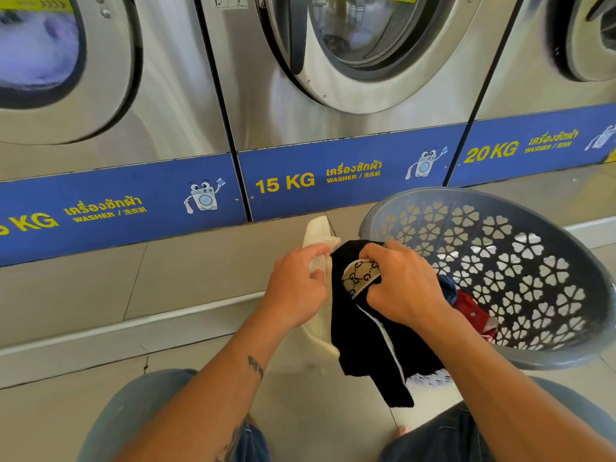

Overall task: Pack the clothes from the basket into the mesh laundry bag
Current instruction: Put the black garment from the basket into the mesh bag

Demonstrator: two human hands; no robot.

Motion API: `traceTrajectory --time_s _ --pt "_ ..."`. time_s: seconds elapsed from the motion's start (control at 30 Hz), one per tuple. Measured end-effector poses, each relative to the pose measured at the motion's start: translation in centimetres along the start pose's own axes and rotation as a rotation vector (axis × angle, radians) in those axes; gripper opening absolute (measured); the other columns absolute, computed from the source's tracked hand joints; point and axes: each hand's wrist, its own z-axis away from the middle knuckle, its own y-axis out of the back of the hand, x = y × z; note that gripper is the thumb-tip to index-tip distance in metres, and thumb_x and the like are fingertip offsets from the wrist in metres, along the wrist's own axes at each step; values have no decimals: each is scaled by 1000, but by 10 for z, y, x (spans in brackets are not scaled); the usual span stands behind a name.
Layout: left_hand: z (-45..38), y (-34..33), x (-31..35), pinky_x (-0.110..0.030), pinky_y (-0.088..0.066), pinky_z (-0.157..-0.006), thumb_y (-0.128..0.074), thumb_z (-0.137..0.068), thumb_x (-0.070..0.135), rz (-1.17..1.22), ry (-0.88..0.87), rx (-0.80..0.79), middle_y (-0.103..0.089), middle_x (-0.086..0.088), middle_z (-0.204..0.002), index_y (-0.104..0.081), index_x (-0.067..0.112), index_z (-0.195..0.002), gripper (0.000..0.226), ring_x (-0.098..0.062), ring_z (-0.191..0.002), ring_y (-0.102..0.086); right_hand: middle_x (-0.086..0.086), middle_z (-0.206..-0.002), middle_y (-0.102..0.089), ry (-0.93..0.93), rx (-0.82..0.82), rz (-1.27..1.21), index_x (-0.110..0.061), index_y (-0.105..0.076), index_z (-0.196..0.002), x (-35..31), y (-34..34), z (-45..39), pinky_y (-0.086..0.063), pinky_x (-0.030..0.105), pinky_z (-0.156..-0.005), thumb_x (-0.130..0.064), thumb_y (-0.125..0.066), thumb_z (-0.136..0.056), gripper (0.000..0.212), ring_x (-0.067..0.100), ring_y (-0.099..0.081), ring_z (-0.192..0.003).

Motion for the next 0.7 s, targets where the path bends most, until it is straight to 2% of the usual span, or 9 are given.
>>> traceTrajectory --time_s 0.17,0.27,0.37,0.43,0.5,0.53,0.6,0.67,0.7 --pt "0 6 5 -35 -38 -110 -52 -89 4 69 -37 49 -59 6 -136 -59 33 -131 52 -17 -130 -48 -3 -91 -58 84 151 -138 -31 -64 -105 -16 10 1 -48 35 -63 -15 -63 -65 42 26 -58 -82" --pt "1 12 8 -24 -39 -104 -52 -86 -1 161 -29 103 -64 7 -130 -63 33 -127 54 -12 -123 -54 -6 -88 -63 34 195 -359 -31 -62 -103 -28 11 0 -52 38 -71 -11 -64 -64 43 21 -60 -81" --pt "0 20 9 -18 -37 -99 -52 -88 0 234 -20 126 -64 12 -129 -65 33 -126 51 -6 -123 -53 -9 -85 -66 -115 234 -607 -28 -51 -101 -37 7 1 -52 35 -68 -8 -70 -71 41 15 -62 -74" --pt "2 26 11 -10 -40 -95 -50 -89 -2 301 -41 138 -65 14 -125 -65 31 -126 52 0 -117 -55 -12 -86 -67 -96 241 -705 -26 -51 -100 -45 3 4 -50 24 -63 -9 -74 -74 39 7 -63 -72" --pt "4 36 11 -4 -42 -88 -48 -89 -6 380 -45 176 -65 18 -118 -67 30 -123 53 6 -109 -57 -15 -90 -68 -9 200 -766 -26 -58 -103 -53 -2 6 -46 10 -65 -9 -77 -76 37 -4 -64 -80" --pt "4 41 9 -7 -43 -90 -48 -89 -5 412 -31 197 -65 18 -117 -67 30 -122 52 6 -110 -57 -17 -93 -69 24 160 -796 -26 -61 -108 -56 -5 6 -45 6 -71 -10 -79 -77 39 -6 -64 -85" --pt "3 49 4 -14 -45 -92 -49 -92 -2 466 29 222 -63 17 -120 -68 33 -122 50 2 -108 -57 -18 -106 -69 76 47 -814 -26 -62 -121 -59 -15 5 -43 5 -83 -10 -78 -80 47 -6 -63 -98" --pt "4 52 0 -17 -48 -91 -49 -91 -2 534 85 220 -64 13 -125 -69 35 -119 50 0 -103 -59 -12 -122 -66 107 -59 -781 -23 -58 -135 -62 -27 5 -42 6 -93 -7 -74 -84 55 -3 -59 -111" --pt "5 52 0 -22 -49 -94 -48 -90 -2 567 105 208 -64 10 -126 -70 36 -118 52 -4 -107 -60 -9 -127 -65 115 -91 -758 -21 -57 -138 -65 -32 5 -43 9 -97 -5 -71 -86 56 0 -57 -117"
